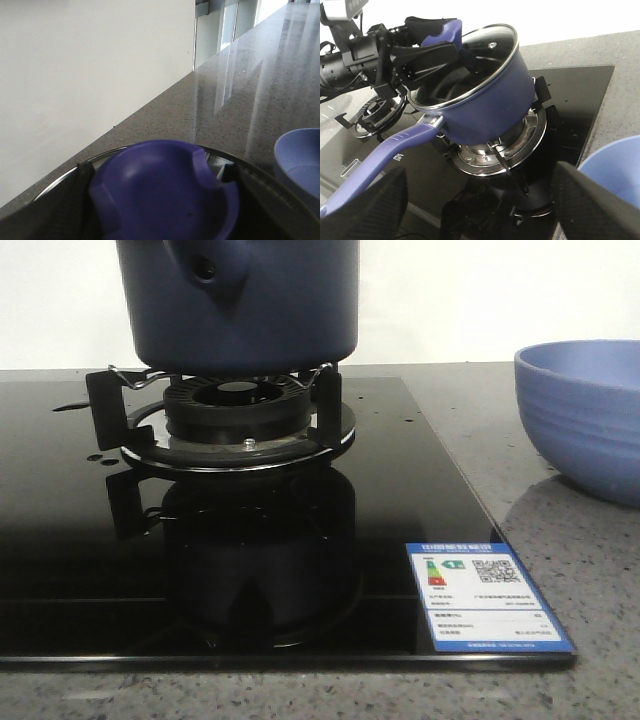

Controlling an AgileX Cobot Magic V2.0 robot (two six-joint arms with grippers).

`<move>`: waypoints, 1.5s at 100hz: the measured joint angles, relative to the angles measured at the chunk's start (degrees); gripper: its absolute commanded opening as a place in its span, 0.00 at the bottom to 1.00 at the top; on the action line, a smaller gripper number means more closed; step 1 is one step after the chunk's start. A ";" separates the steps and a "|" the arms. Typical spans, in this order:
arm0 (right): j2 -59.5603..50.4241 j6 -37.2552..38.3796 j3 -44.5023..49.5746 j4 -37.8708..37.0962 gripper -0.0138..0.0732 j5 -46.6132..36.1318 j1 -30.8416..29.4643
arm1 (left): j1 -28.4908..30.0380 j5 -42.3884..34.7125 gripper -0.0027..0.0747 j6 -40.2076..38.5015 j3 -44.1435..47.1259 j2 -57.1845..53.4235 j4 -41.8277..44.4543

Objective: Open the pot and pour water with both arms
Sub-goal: 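Lift the glass lid up off the blue pot with the left gripper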

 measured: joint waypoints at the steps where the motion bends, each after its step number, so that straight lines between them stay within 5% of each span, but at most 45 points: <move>1: 0.00 0.00 0.00 0.00 0.77 0.00 0.00 | 0.00 0.02 0.50 0.00 0.00 0.00 0.00; 53: 0.00 0.00 0.00 0.10 0.77 0.00 0.00 | 0.00 1.36 0.29 0.00 0.00 0.16 0.00; 88: 0.00 -0.11 0.00 0.10 0.77 0.00 0.00 | 0.49 3.44 0.29 -3.59 -2.40 -1.06 1.34; 124: 0.00 -0.10 0.00 0.10 0.77 0.00 0.00 | 8.89 4.09 0.29 -11.47 -2.93 -8.42 3.63; 150: 0.00 -0.10 0.00 0.10 0.77 0.00 0.00 | 16.02 0.94 0.29 -15.03 4.76 -19.51 6.36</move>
